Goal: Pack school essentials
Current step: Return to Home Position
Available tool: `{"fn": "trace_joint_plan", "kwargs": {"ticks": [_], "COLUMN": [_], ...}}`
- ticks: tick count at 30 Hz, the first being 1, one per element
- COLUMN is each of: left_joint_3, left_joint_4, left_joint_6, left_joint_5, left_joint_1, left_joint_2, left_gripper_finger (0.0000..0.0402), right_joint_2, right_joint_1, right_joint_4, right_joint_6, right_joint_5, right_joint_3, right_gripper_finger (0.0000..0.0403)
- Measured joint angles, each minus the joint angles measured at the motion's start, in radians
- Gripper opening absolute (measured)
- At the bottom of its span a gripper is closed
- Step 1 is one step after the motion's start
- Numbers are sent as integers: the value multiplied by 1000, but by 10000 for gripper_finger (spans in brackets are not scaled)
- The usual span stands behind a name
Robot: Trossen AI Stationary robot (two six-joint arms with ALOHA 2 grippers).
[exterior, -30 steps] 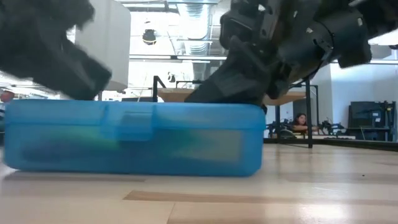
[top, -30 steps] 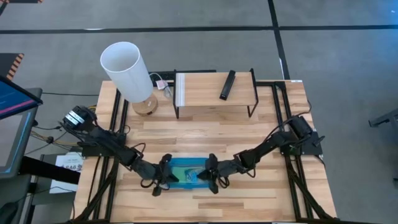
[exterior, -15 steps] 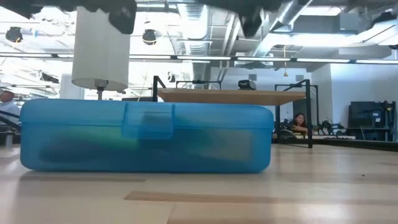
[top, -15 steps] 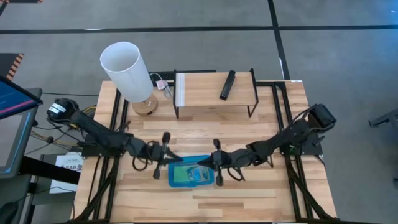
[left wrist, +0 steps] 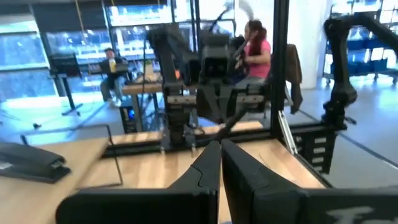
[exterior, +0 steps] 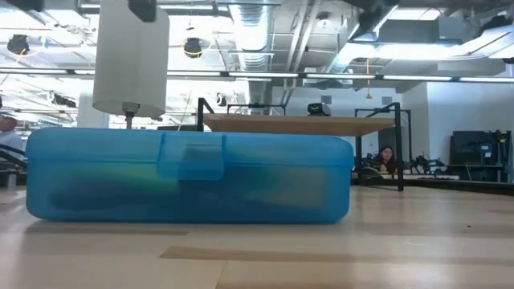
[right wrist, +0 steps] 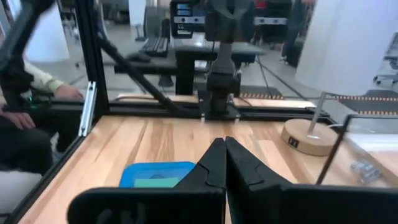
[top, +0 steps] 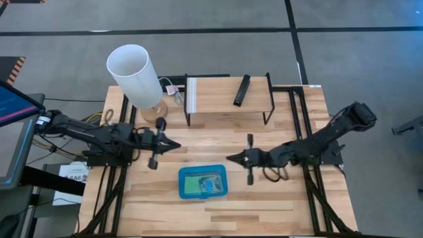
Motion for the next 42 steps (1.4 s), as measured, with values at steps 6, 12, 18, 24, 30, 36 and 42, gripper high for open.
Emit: {"fn": "trace_joint_plan", "kwargs": {"ticks": [6, 12, 18, 24, 30, 36, 42], "left_joint_3": [0, 0, -6, -197, -387, -439, -448], "left_joint_4": [-137, -245, -317, -148, -51, -184, -296], "left_joint_6": [36, 67, 102, 111, 83, 45, -22], "left_joint_5": [-8, -38, -87, -109, -96, -38, 78], "left_joint_1": [0, 1, 1, 9, 66, 152, 238], "left_joint_2": [-132, -204, -310, -447, -591, -761, -773], "left_gripper_finger": [4, 4, 4, 4, 4, 4, 4], "right_joint_2": [-176, -348, -513, -653, -797, -987, -1204], "right_joint_1": [-16, -62, -131, -177, -220, -305, -382], "right_joint_4": [150, 263, 262, 262, 201, -19, -302], "right_joint_6": [-77, -202, -224, -267, -314, -297, -202], "right_joint_5": [1, -57, -133, -160, -197, -196, -213], "right_joint_3": [-181, -315, -411, -503, -575, -600, -600], "right_gripper_finger": [11, 11, 11, 11, 10, 10, 3]}}
